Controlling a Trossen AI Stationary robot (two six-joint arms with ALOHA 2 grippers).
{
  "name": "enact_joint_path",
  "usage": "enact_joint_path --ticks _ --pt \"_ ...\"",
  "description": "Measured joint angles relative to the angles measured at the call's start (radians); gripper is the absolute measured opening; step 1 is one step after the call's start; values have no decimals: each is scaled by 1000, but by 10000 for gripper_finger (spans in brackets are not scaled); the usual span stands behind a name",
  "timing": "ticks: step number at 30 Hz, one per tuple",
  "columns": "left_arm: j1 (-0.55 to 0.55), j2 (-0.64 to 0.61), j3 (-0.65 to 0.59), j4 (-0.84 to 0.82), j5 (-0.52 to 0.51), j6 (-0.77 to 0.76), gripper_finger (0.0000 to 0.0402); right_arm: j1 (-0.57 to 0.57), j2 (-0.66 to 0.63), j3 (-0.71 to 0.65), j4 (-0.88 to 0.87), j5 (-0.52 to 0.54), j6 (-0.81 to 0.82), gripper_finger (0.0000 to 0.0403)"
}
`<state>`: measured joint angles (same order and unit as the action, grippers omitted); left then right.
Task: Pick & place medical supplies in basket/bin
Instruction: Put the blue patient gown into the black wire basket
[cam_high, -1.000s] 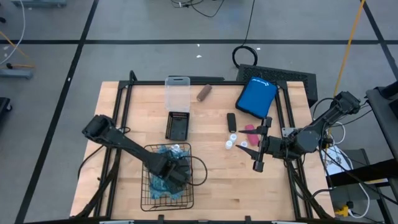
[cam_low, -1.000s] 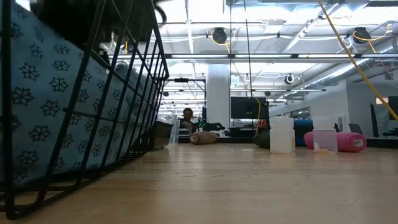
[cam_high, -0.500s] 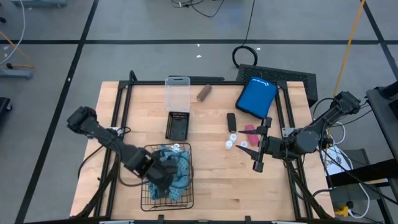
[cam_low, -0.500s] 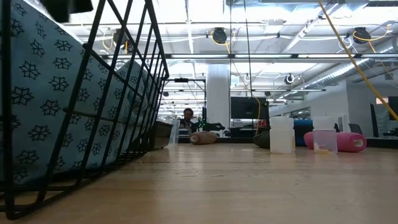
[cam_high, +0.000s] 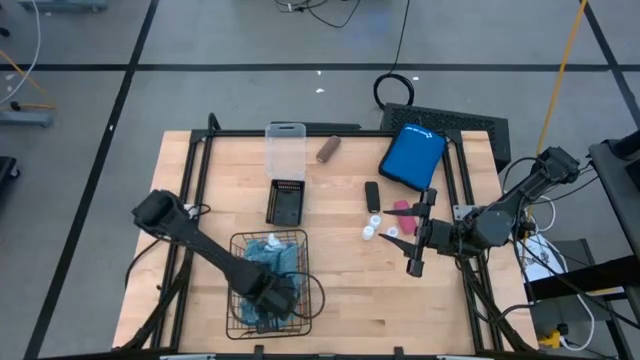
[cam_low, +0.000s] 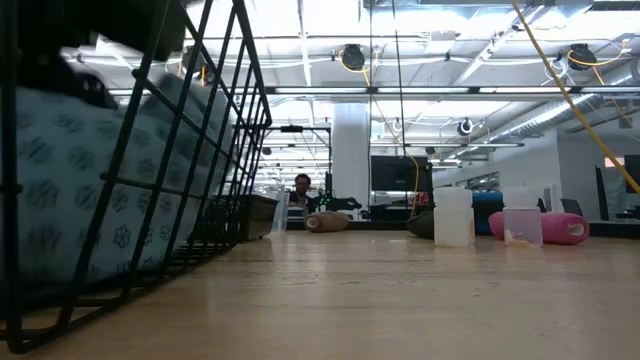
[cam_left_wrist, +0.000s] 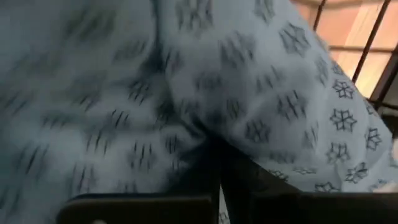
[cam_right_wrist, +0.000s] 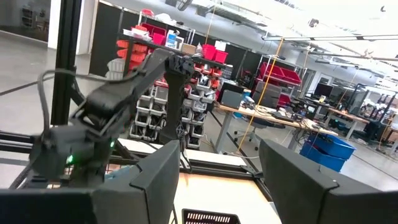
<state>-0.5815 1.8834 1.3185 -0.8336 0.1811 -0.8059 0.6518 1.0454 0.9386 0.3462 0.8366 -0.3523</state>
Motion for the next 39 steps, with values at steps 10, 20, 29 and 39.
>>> enact_joint_path --ticks 10,20,29,39 --pt "23 -33 -4 27 8 69 6 0 0 0 0 0 0 210" --pt "-11 -288 -3 -125 -305 -73 5 0 0 0 -8 0 0 210" --pt "2 -257 -111 -142 -368 -118 8 0 0 0 -19 0 0 210" --pt "62 -194 -367 154 -306 -158 5 0 0 0 -21 0 3 210"
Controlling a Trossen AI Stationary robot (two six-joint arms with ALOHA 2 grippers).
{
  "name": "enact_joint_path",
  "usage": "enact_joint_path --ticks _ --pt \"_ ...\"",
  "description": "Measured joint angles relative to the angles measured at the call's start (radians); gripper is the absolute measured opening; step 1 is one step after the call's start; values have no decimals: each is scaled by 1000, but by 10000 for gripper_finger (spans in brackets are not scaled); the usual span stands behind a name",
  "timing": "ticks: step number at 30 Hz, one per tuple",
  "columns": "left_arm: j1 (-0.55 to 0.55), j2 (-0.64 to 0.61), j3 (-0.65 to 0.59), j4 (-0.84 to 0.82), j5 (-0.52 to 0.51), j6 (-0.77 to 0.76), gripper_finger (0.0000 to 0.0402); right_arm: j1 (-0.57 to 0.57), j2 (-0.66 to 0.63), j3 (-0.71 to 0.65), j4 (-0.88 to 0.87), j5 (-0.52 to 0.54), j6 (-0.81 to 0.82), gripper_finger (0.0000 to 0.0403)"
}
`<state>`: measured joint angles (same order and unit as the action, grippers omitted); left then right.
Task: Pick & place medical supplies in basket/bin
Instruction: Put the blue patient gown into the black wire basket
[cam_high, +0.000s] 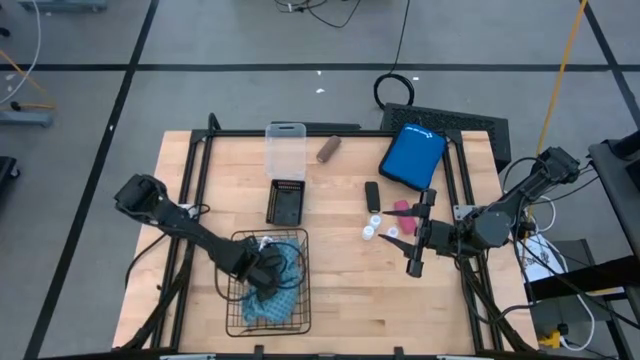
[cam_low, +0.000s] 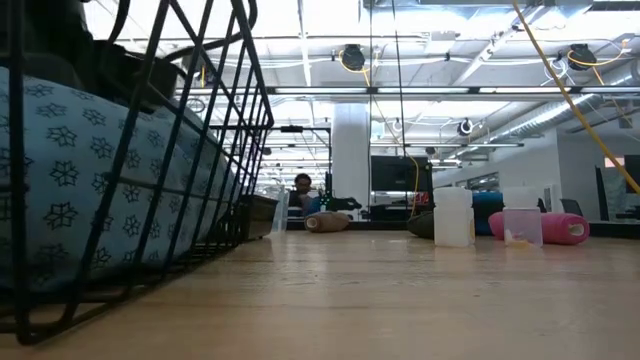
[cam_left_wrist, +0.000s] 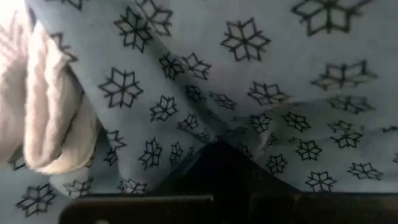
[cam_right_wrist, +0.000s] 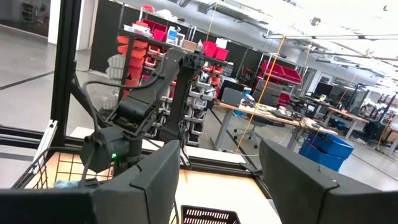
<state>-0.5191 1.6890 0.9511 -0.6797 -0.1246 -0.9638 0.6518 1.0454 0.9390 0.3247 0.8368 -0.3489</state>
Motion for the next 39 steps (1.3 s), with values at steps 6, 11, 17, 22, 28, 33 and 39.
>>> enact_joint_path --ticks 6,11,17,22,28,33,39 --pt "5 -8 51 -56 20 28 14 0 0 0 -1 0 8 210" --pt "4 -52 163 -195 -1 50 8 0 0 0 -1 0 8 210" --pt "-2 -62 311 -367 -66 75 9 0 0 0 -1 0 8 210" --pt "-1 -62 339 -201 -119 178 10 0 0 0 -1 0 8 210" --pt "29 -10 256 -38 -129 272 6 0 0 0 -2 0 8 210" --pt "55 48 166 62 -86 237 14 0 0 0 -3 0 8 210" --pt "70 105 129 201 11 245 5 0 0 0 -7 0 22 210"
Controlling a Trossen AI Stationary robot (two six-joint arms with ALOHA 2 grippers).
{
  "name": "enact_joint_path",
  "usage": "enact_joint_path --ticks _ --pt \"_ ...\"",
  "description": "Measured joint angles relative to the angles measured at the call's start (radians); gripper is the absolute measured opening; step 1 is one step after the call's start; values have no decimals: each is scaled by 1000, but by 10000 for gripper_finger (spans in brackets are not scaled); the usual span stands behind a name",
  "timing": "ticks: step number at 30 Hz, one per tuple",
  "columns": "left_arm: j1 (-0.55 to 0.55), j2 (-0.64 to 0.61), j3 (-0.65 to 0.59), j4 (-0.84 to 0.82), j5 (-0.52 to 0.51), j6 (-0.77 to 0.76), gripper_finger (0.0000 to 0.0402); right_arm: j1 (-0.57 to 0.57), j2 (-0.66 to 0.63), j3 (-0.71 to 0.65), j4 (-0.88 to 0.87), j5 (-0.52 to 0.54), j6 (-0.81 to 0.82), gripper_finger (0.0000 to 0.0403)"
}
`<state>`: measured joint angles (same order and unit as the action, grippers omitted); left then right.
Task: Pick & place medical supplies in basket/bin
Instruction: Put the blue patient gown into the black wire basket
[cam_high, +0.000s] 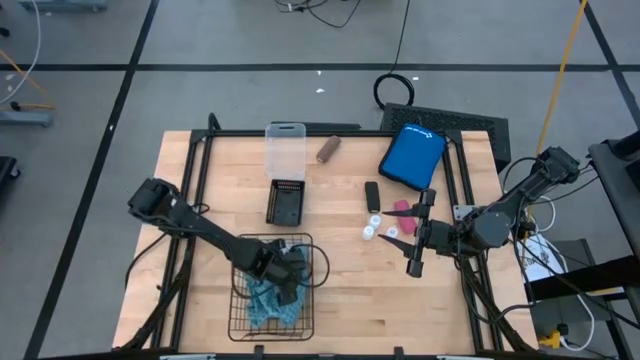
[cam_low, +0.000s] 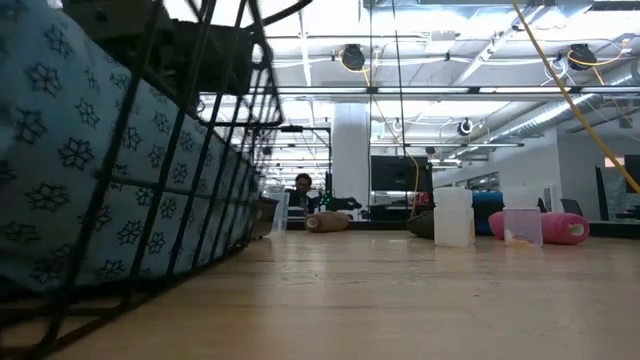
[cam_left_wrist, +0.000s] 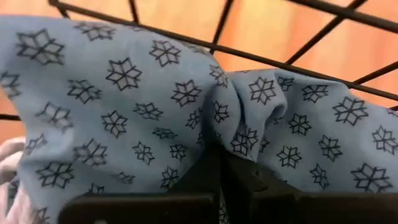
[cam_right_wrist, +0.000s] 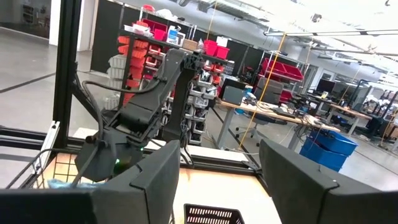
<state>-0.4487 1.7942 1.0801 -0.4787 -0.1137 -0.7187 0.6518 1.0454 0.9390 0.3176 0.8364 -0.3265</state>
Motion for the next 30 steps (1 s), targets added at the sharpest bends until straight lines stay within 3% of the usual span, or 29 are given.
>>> enact_joint_path --ticks 5,11,17,22,30 --pt "2 -49 14 -21 -5 7 10 0 0 0 1 0 -1 210" --pt "-18 -210 27 -82 -14 -10 8 0 0 0 1 0 -2 210" --pt "-108 -294 29 -3 91 -62 4 0 0 0 -2 0 -3 210" --pt "-144 -207 28 12 65 -101 9 0 0 0 -13 0 -2 210" --pt "-144 -5 27 39 155 -186 12 0 0 0 -14 0 0 210"
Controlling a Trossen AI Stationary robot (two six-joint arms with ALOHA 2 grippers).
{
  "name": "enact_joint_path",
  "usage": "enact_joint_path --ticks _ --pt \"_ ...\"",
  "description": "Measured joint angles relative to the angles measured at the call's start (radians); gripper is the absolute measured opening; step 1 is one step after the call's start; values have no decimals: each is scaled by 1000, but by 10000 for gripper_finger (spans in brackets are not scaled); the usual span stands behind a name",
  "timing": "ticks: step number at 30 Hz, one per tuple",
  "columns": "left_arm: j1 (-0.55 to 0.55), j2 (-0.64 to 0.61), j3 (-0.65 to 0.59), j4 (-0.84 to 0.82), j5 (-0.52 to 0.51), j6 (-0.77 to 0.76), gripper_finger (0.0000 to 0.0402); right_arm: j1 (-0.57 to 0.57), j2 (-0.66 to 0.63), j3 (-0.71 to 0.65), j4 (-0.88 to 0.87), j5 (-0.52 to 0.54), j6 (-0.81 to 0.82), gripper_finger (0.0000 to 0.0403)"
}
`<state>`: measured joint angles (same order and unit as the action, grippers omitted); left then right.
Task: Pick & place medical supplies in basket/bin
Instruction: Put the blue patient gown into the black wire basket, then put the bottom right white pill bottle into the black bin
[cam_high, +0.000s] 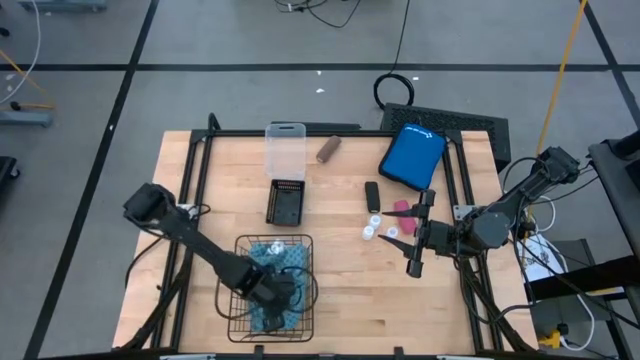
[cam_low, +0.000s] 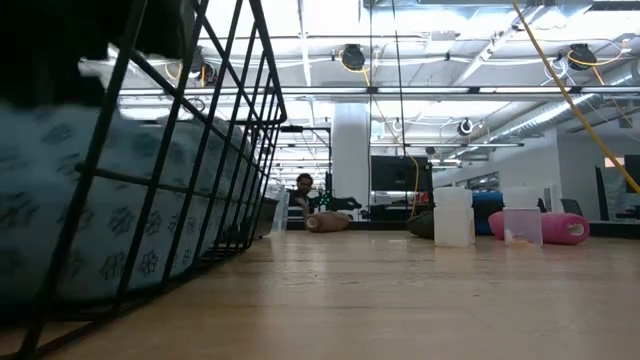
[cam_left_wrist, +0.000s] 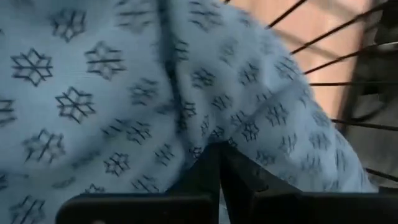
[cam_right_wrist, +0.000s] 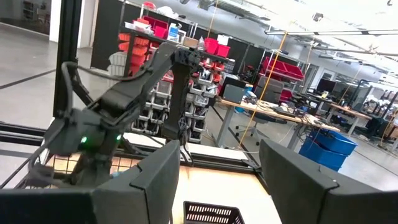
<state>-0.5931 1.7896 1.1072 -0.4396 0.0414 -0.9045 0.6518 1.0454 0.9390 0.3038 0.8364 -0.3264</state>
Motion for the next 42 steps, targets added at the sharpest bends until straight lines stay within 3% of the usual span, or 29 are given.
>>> enact_joint_path --ticks 6,9,14,17,21,24,26,28,30,34,38,42 --pt "20 -7 0 -3 13 -12 4 0 0 0 0 0 0 210" --pt "23 -83 0 -14 7 6 9 0 0 0 0 0 0 210" --pt "17 -246 0 -38 -87 74 5 12 -1 0 -1 7 0 210" --pt "-5 -365 0 -58 -201 159 7 33 -12 0 -8 60 1 210" --pt "-63 -498 -44 -58 -470 294 16 54 -39 0 -81 126 76 210" --pt "-104 -622 -163 -5 -683 308 17 57 -60 0 -197 131 181 210" --pt "-97 -697 -287 71 -748 293 11 50 -75 0 -300 130 262 210" --pt "-63 -765 -432 208 -743 292 5 26 -84 0 -415 127 355 210" --pt "-11 -822 -558 402 -673 351 6 -15 -91 0 -548 101 448 210" --pt "109 -939 -709 672 -485 599 9 -177 -91 0 -788 -157 643 210" --pt "257 -1074 -727 714 -426 777 4 -349 -45 0 -980 -398 714 210" --pt "393 -1146 -728 703 -425 733 32 -409 9 0 -1122 -499 675 213"
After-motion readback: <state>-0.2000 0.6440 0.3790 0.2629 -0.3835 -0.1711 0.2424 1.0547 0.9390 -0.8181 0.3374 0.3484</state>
